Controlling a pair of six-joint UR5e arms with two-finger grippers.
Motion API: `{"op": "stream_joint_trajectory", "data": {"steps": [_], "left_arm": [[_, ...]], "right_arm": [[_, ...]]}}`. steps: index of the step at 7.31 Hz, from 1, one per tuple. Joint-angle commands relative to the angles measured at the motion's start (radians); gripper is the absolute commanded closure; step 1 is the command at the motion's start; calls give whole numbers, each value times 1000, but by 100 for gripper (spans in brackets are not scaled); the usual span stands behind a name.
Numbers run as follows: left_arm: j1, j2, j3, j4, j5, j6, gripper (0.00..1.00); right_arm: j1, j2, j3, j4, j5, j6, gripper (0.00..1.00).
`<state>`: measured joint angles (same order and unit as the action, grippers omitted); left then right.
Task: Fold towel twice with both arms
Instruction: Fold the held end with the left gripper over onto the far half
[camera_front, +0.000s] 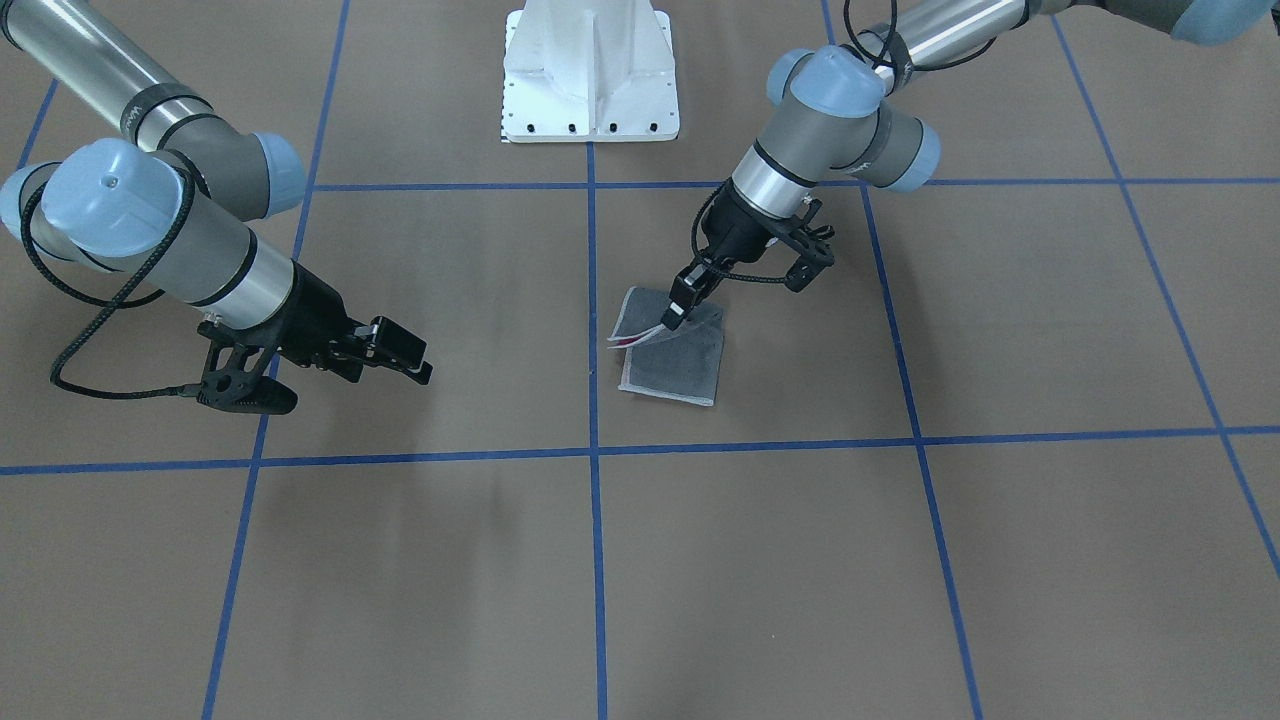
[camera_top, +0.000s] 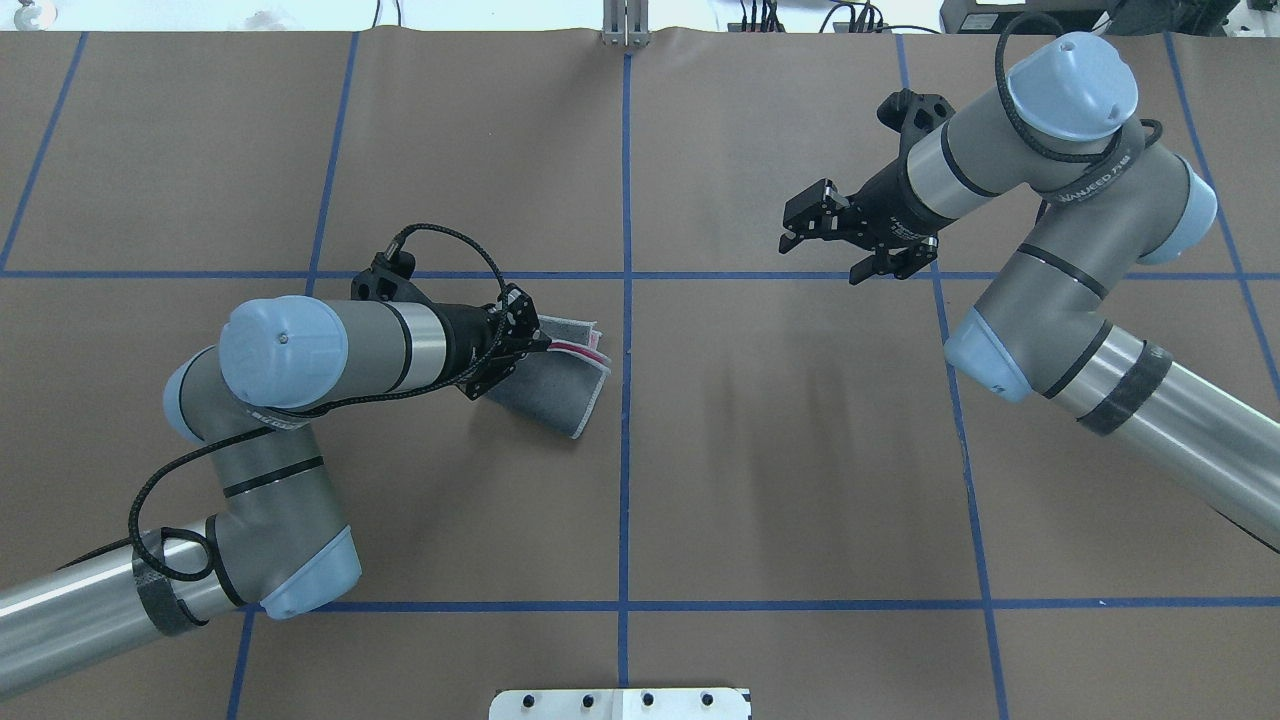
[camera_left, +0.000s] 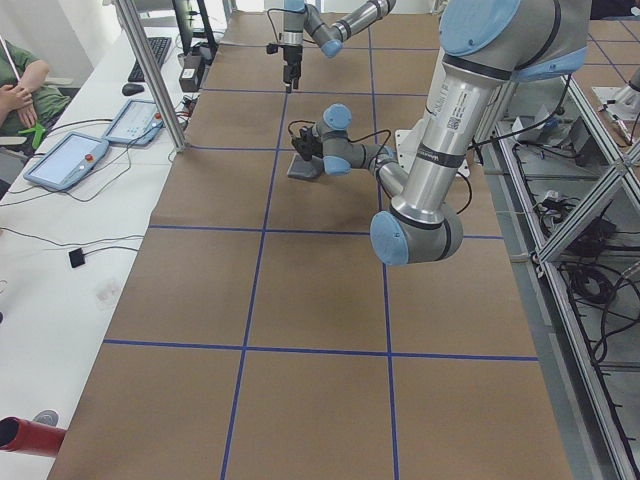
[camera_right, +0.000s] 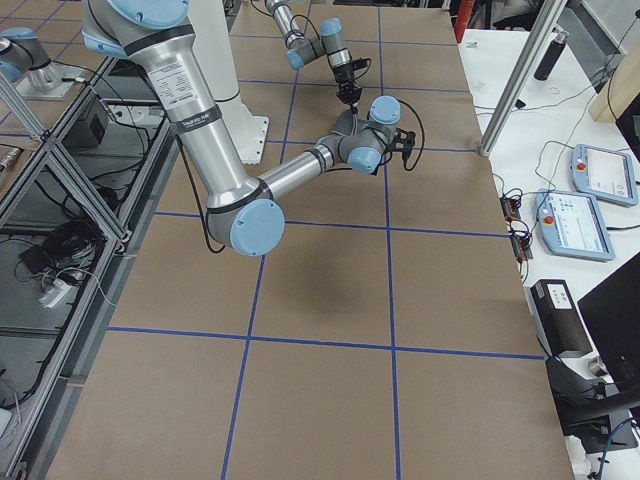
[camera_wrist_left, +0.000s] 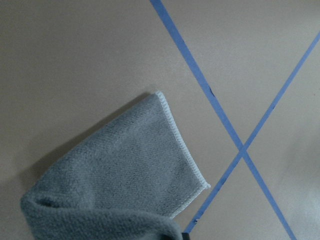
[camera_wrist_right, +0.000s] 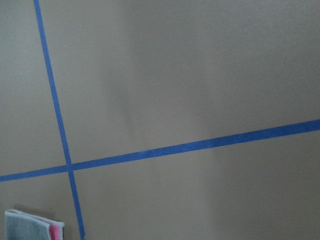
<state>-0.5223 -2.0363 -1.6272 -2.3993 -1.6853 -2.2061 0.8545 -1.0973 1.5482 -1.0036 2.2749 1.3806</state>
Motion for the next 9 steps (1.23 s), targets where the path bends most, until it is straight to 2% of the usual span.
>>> {"op": "stream_joint_trajectory", "data": {"steps": [1, 3, 6, 9], "left_arm": [[-19, -1, 29, -7, 1, -53, 100], [-10, -5, 113, -49, 7, -53, 100], [-24, -8, 151, -67, 9, -55, 100], [-54, -62, 234, -67, 7, -55, 100]], "right_arm": [[0, 0, 0, 0, -2, 0, 1], [0, -1, -8, 0, -5, -2, 1], [0, -1, -14, 0, -14, -2, 1], [0, 0, -28, 2, -15, -11, 1]]}}
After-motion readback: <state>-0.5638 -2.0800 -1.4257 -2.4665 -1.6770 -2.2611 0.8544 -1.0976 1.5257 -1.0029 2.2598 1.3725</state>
